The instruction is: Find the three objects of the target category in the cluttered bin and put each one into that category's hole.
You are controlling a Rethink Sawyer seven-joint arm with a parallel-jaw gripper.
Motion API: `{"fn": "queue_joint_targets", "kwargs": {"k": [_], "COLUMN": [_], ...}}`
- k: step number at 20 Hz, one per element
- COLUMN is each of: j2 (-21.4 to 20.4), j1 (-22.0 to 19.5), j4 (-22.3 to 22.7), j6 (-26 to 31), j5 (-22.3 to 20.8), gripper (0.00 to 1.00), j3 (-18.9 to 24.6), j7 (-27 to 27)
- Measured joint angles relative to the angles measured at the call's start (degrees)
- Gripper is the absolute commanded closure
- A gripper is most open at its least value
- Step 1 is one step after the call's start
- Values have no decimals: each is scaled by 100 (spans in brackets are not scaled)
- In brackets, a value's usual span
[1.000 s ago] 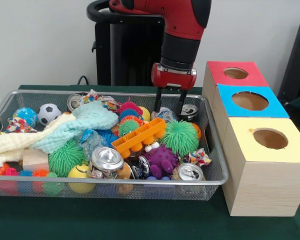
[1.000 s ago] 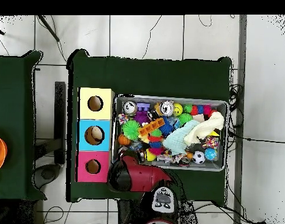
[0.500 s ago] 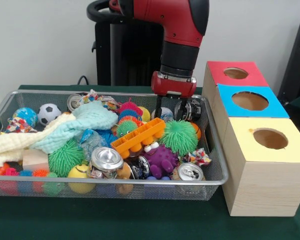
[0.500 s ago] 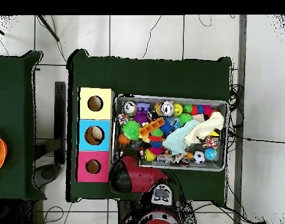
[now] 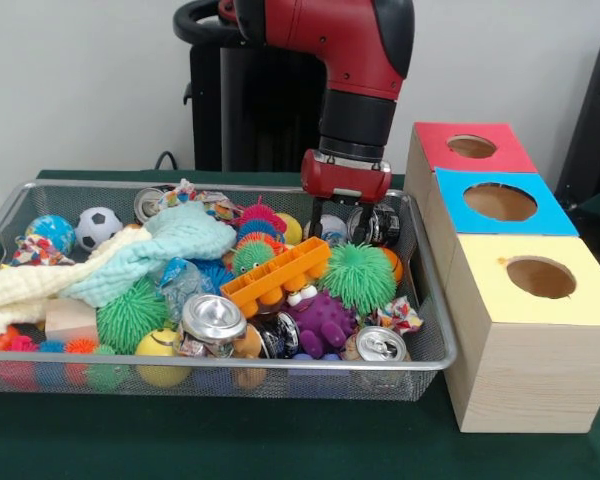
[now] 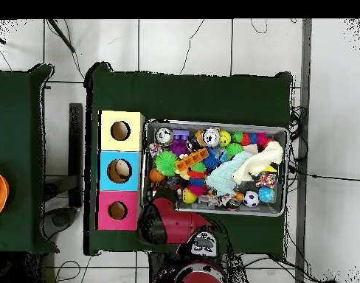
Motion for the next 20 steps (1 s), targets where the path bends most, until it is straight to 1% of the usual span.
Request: {"fn": "queue_joint_targets", "kwargs": {"k": [3,4,13,19,20], "j2": [0,-1,-13,-141,-215], "j1": [-5,-6,-6,-53,-77], "j4": [-1,-2,-1,-2,0], "j6": [-2,-2,20,323,465], "j5": [2,2,1,1,0], "gripper": [0,100,100,100,100], "j3": [1,1,2,8,18], "j7": [0,0,0,0,0]}}
